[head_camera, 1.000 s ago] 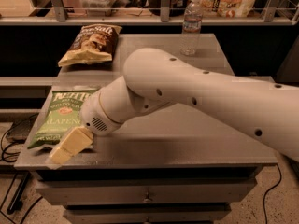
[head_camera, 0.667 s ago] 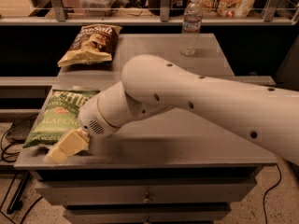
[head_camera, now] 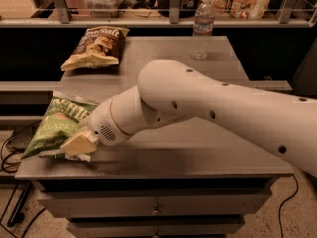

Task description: Move green jalapeno chip bag near brown chip bag

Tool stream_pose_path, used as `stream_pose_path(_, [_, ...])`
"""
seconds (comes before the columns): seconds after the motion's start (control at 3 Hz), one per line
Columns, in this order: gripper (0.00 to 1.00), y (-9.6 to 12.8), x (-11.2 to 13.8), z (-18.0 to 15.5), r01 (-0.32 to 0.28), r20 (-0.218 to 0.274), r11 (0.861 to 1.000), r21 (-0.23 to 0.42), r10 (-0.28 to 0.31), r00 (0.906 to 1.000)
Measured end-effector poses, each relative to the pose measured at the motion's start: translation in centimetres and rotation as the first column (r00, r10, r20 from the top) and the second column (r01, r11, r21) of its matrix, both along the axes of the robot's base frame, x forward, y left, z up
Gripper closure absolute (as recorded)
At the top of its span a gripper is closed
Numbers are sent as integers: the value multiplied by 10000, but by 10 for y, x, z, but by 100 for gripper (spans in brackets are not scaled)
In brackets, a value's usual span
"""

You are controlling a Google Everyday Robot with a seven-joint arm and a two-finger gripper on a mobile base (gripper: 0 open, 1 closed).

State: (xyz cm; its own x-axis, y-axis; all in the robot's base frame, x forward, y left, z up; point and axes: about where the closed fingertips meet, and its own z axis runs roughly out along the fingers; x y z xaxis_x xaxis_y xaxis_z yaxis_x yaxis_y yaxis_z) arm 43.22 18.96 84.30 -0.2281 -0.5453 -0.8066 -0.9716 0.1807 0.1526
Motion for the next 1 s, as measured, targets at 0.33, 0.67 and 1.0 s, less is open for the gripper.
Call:
stream_pose_path(0.33, [87,-25,18,22,568,519,9983,98,-572,9970])
stream_pose_path(0.67, [100,-55,49,52,974,1269,9951,146,-985,9870])
stream_pose_path(1.0, [100,-79,90,79,1148,1815,9934,84,-1144,9767])
